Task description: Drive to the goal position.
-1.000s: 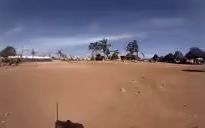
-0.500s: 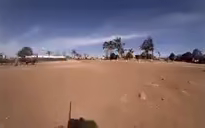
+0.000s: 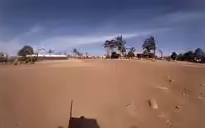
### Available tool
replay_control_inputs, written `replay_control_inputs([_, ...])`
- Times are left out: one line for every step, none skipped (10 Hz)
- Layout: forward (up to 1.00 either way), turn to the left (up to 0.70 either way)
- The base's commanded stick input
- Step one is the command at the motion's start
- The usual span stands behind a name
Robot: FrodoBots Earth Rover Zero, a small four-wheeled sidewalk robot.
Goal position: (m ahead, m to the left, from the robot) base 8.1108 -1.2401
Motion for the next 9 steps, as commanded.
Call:
replay_control_inputs([0.7, 0.0])
replay_control_inputs([0.7, 0.0])
replay_control_inputs([0.7, 0.0])
replay_control_inputs([0.7, 0.0])
replay_control_inputs([0.7, 0.0])
replay_control_inputs([0.7, 0.0])
replay_control_inputs([0.7, 0.0])
replay_control_inputs([0.7, 0.0])
replay_control_inputs([0.7, 0.0])
